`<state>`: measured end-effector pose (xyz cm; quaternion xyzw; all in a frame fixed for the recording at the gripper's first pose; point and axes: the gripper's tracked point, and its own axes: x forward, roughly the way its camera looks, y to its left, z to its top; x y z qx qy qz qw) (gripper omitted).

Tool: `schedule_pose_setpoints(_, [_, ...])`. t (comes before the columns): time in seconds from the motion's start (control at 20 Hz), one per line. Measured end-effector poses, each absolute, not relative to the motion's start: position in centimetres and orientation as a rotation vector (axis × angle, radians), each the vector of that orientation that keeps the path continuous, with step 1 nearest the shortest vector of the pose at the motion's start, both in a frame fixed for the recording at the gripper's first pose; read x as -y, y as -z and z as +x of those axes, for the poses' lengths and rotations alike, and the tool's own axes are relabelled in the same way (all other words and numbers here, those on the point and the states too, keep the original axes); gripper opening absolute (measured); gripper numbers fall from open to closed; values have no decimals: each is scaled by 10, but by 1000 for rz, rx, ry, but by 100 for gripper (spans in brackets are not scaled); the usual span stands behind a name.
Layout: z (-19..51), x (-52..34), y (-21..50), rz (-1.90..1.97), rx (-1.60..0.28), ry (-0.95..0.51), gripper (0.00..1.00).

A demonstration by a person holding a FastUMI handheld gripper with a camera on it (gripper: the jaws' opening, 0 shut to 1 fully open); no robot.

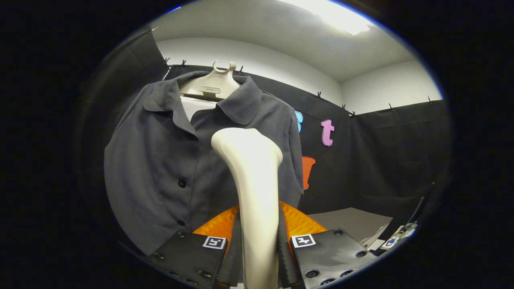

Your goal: Iron the clothes twice with a garment steamer, once on the left side and once on the right side.

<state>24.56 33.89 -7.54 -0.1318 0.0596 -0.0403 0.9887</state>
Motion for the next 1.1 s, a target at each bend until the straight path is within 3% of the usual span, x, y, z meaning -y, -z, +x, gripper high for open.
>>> schedule_pose_setpoints(1.1, [193,-333,177,-276,-304,35,45])
